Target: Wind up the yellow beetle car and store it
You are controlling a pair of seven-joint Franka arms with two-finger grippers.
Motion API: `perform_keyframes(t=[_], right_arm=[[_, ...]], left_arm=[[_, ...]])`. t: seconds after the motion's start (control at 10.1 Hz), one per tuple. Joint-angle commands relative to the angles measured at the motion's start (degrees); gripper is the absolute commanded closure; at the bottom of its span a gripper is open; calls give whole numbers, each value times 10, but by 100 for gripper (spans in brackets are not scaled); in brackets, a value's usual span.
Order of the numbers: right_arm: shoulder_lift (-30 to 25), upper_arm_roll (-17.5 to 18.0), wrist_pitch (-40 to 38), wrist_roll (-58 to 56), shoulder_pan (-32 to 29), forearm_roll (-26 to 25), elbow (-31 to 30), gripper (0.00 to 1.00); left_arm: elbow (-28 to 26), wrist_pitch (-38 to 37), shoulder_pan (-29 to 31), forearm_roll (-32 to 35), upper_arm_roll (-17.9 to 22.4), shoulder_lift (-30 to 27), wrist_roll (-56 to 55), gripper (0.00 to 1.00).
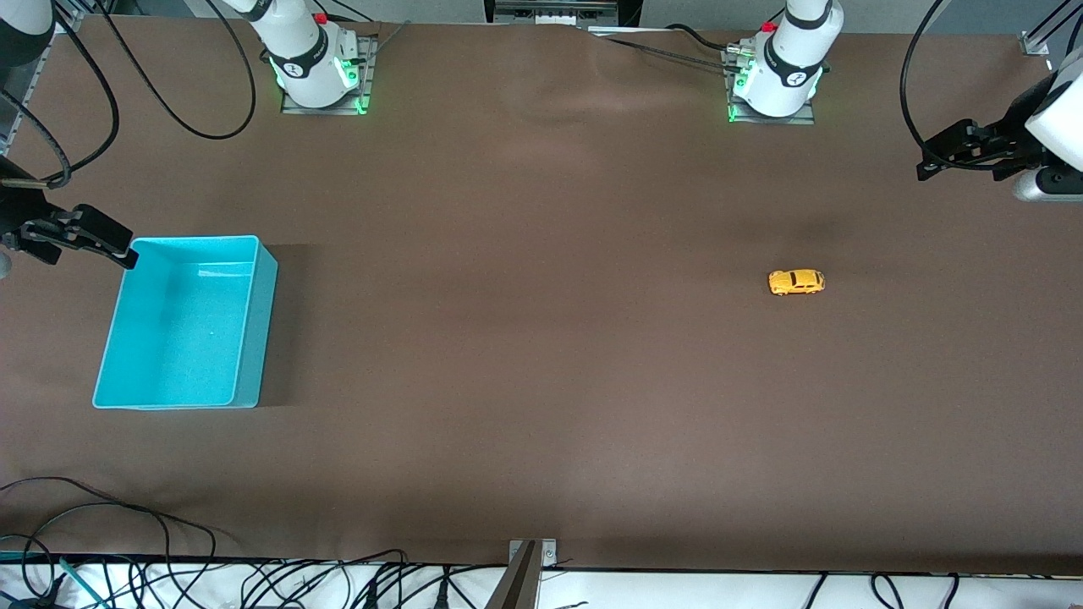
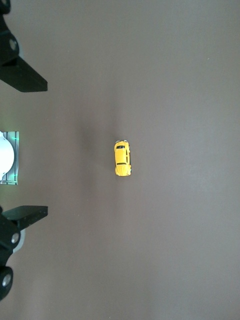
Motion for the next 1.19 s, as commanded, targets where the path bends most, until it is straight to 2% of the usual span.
perform_keyframes(t=[0.0,0.79,1.09], right_arm=[[3,0,-3,5,-1,9,7,0],[15,-16,-1,10,-23,5,5,0],[18,-20,-5,8,-27,6,5,0]], left_arm=[[16,-13,4,-1,-6,4,-3,0],[9,-5,5,-7,-9,3,3,0],[-27,35,11,-1,-8,12,4,0]])
